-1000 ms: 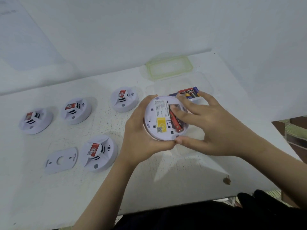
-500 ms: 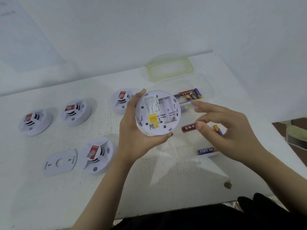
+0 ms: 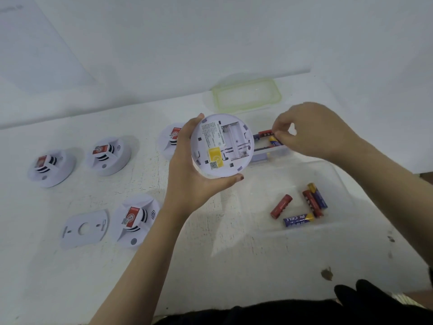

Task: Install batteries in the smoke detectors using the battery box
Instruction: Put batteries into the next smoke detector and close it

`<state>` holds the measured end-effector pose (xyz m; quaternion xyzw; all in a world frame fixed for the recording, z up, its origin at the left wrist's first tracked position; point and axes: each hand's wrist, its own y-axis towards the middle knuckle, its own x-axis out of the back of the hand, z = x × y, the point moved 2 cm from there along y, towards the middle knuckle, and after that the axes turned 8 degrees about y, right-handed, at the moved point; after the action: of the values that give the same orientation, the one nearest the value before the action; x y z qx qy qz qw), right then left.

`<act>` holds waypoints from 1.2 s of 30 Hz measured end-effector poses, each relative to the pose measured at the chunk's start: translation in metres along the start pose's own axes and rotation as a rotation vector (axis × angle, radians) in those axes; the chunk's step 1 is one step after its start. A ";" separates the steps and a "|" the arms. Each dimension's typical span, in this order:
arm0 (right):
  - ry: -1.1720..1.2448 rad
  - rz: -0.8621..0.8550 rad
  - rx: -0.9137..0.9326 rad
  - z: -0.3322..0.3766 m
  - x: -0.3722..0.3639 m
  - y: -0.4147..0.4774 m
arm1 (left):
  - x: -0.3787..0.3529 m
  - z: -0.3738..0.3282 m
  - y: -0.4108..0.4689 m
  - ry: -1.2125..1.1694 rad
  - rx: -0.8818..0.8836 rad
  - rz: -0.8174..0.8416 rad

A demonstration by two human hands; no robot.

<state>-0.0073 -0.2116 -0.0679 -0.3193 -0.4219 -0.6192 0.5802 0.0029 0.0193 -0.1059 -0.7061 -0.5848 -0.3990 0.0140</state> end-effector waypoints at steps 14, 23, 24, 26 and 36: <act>-0.260 0.218 -0.151 0.006 -0.029 0.048 | -0.013 0.010 0.024 -0.004 0.020 0.002; 0.680 0.009 -0.237 0.002 -0.007 0.021 | -0.013 0.011 0.022 -0.018 0.015 0.015; 0.805 0.015 -0.258 0.005 -0.005 0.016 | -0.014 0.011 0.021 -0.024 0.013 0.021; 0.977 0.040 -0.279 0.010 -0.001 0.008 | -0.015 0.009 0.021 -0.037 0.007 0.029; 1.033 -0.102 0.027 0.032 0.008 -0.016 | -0.016 -0.003 0.021 -0.055 -0.033 0.024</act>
<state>-0.0267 -0.1866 -0.0493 0.0567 -0.1036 -0.7181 0.6859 0.0188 -0.0015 -0.1036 -0.7241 -0.5697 -0.3886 -0.0089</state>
